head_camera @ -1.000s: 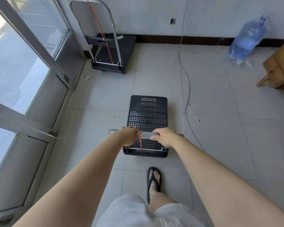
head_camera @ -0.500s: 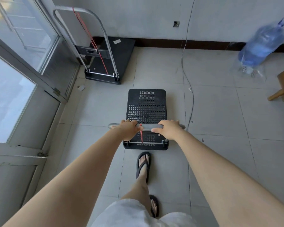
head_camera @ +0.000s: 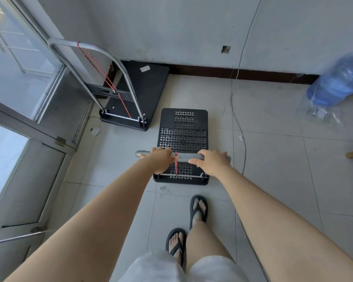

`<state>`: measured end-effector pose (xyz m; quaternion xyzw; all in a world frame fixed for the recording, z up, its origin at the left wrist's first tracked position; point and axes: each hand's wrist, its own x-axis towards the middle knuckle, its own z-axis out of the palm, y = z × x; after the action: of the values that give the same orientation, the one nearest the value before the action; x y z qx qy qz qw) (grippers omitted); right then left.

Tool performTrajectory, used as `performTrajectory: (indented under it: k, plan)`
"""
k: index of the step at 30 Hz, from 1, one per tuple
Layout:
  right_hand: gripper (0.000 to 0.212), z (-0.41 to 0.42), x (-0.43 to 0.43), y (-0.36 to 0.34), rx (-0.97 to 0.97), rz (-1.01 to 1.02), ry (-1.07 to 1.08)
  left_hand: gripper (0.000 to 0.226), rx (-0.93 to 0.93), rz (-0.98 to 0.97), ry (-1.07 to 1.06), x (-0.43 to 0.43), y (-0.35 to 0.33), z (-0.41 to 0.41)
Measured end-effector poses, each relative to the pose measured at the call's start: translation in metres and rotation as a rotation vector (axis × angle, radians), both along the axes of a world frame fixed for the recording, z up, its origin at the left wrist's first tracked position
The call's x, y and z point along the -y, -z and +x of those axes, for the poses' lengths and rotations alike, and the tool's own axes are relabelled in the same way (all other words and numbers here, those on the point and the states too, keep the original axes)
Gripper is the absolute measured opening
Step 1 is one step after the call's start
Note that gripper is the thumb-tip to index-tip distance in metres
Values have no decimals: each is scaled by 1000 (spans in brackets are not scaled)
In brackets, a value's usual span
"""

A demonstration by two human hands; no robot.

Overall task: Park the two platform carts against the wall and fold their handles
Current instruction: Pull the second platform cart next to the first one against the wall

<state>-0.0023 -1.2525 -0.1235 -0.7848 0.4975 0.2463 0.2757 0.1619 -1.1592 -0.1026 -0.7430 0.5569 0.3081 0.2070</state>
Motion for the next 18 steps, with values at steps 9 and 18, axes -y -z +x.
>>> performTrajectory:
  k: [9,18]
  plan:
    - [66,69,142,-11,51,-13,-72,49,74,66,105,137,-5,61]
    - [66,128,257,-17,57,0,-82,44,99,82,170,248,-1,121]
